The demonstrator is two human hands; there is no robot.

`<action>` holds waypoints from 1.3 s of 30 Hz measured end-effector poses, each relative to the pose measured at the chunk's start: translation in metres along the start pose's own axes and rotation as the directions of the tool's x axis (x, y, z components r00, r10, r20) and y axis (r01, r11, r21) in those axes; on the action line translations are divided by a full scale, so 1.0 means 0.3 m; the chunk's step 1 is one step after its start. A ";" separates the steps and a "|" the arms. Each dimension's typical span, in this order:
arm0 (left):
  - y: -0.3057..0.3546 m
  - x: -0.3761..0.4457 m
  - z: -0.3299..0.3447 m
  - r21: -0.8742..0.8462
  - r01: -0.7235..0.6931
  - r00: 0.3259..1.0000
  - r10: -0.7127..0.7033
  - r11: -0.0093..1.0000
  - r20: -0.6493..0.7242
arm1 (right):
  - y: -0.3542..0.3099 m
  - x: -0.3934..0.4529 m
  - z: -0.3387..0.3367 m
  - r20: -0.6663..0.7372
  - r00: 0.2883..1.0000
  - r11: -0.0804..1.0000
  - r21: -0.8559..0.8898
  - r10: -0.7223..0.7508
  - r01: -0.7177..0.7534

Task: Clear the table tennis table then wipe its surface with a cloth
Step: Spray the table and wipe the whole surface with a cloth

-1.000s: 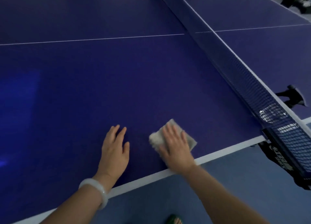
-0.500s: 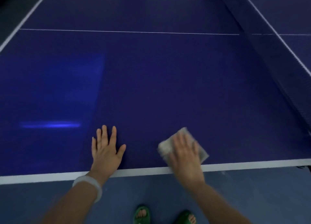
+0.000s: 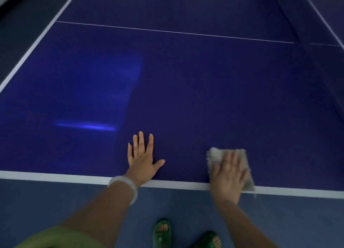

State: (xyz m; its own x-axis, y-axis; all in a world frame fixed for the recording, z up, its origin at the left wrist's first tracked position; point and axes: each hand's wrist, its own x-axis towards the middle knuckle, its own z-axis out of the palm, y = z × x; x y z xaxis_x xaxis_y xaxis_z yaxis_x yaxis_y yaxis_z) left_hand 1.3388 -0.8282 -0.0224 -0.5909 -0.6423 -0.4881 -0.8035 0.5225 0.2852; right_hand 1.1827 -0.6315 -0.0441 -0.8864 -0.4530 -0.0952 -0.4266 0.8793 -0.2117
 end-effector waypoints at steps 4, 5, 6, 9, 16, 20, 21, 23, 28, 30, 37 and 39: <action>0.003 -0.005 -0.007 0.001 0.002 1.000 -0.002 1.000 0.015 | -0.193 -0.175 0.080 0.121 0.806 0.809 -0.036 -0.580 0.587; 0.004 -0.005 -0.007 0.008 0.003 1.000 -0.003 1.000 0.017 | -0.190 -0.186 0.085 0.154 0.752 0.756 -0.048 -0.641 0.653; 0.004 -0.004 -0.007 0.014 0.005 1.000 -0.005 1.000 0.018 | -0.172 -0.179 0.080 0.163 0.729 0.732 -0.054 -0.665 0.679; 0.003 0.000 -0.006 0.030 0.012 1.000 -0.013 0.999 0.016 | -0.059 -0.133 0.051 0.151 0.727 0.726 -0.074 -0.670 0.684; 0.003 0.005 -0.011 0.075 0.023 0.999 -0.025 0.997 0.025 | 0.212 -0.099 -0.038 0.114 0.807 0.812 -0.013 -0.579 0.584; 0.001 0.001 -0.010 0.121 0.021 1.000 -0.021 0.992 0.001 | 0.247 -0.123 -0.058 0.007 0.879 0.878 0.042 -0.478 0.477; 0.004 0.001 -0.012 0.130 0.023 1.000 -0.022 0.991 -0.005 | 0.250 -0.131 -0.059 -0.025 0.893 0.890 0.063 -0.450 0.451; 0.013 -0.005 -0.015 0.147 0.032 0.999 -0.029 0.989 -0.022 | 0.257 -0.158 -0.067 -0.055 0.921 0.912 0.130 -0.385 0.389; 0.086 -0.062 0.003 0.081 0.078 0.994 -0.072 0.994 -0.077 | 0.314 -0.226 -0.111 0.002 0.956 0.915 0.288 -0.295 0.282; 0.142 -0.098 0.024 0.095 0.082 0.995 -0.077 0.992 -0.057 | 0.362 -0.234 -0.134 0.057 0.977 0.923 0.344 -0.205 0.174; 0.366 -0.235 0.125 0.252 -0.087 0.995 0.075 0.964 0.059 | 0.584 -0.263 -0.254 0.148 0.989 0.907 0.414 0.018 -0.078; 0.458 -0.284 0.156 0.272 -0.199 0.979 0.182 0.942 0.086 | 0.667 -0.292 -0.286 0.164 0.985 0.907 0.405 0.047 -0.111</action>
State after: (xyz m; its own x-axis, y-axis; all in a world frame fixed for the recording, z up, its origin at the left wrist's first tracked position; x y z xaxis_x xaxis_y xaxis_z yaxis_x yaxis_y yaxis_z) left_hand 1.2821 -0.6755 0.0197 -0.7193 -0.4858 -0.4966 -0.6193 0.7723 0.1415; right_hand 1.1596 -0.4033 0.0054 -0.8641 -0.4291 -0.2631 -0.2161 0.7884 -0.5759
